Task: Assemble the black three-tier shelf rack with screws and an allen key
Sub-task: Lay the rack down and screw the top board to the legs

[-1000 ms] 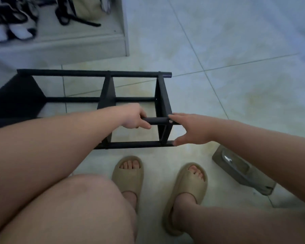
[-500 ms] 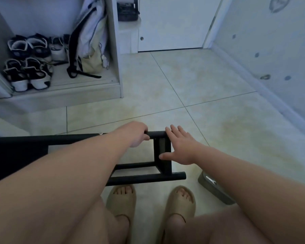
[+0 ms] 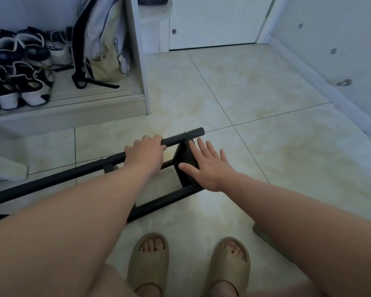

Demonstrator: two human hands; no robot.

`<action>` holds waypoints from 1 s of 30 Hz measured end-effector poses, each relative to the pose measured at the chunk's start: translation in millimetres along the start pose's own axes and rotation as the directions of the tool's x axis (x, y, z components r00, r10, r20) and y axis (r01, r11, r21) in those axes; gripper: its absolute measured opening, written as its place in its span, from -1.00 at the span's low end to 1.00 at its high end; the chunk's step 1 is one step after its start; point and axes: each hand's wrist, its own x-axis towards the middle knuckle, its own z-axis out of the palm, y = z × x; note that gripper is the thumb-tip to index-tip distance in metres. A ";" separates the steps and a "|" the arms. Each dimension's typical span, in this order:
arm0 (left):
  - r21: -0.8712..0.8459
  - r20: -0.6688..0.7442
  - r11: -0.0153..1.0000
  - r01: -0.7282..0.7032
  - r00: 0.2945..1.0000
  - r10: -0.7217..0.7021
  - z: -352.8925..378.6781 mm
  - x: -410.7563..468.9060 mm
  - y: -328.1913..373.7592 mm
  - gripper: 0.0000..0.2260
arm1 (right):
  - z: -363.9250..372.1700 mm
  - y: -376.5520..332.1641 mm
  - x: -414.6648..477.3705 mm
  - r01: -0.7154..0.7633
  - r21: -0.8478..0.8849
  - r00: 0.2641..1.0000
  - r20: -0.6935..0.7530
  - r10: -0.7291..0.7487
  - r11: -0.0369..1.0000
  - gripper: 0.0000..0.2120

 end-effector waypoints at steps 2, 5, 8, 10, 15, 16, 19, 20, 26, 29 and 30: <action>0.006 -0.025 1.000 -0.022 0.999 0.022 5.0 10.5 -6.8 -0.75 | 2.7 0.4 11.1 -0.002 0.022 1.000 -0.005 0.002 1.000 -0.15; 0.004 -0.001 0.998 -0.066 0.998 0.066 12.0 19.4 -12.3 -0.75 | 7.9 1.9 17.7 -0.017 0.025 1.000 0.018 0.017 1.000 -0.14; 0.031 0.076 0.994 -0.106 0.992 0.104 15.1 19.3 -8.6 -0.70 | 9.6 4.9 13.8 -0.019 -0.004 0.999 0.044 0.020 1.000 -0.14; 0.078 0.126 0.990 -0.118 0.986 0.108 15.4 13.1 -3.6 -0.58 | 5.6 7.0 6.8 -0.010 -0.023 0.999 0.038 0.011 1.000 -0.12; 0.127 0.275 0.984 -0.125 0.957 0.087 0.8 -18.4 9.6 -0.34 | -13.3 17.7 -28.4 -0.014 -0.077 1.000 -0.008 0.014 0.997 -0.11; 0.131 0.316 0.984 -0.125 0.946 0.078 -4.0 -26.8 13.5 -0.34 | -17.1 21.5 -38.8 -0.025 -0.083 1.000 -0.018 0.024 0.996 -0.12; 0.148 0.383 0.978 -0.150 0.920 0.083 -15.3 -52.7 28.4 -0.33 | -26.7 36.1 -71.8 -0.081 -0.102 0.996 -0.053 0.076 0.992 -0.15; 0.143 0.379 0.976 -0.163 0.920 0.098 -17.7 -60.7 34.2 -0.32 | -29.0 42.0 -83.2 -0.104 -0.107 0.993 -0.065 0.097 0.989 -0.16; 0.135 0.341 0.947 -0.290 0.911 0.231 -17.7 -97.3 85.6 -0.32 | -25.0 88.6 -152.3 -0.230 -0.086 0.972 -0.074 0.224 0.969 -0.15; 0.147 0.354 0.914 -0.377 0.883 0.307 -8.5 -104.1 116.0 -0.32 | -20.6 122.3 -180.4 -0.309 -0.051 0.951 -0.047 0.307 0.950 -0.16; 0.151 0.355 0.900 -0.408 0.872 0.336 -4.8 -104.0 126.4 -0.32 | -20.4 134.5 -188.1 -0.344 -0.030 0.939 -0.036 0.343 0.938 -0.17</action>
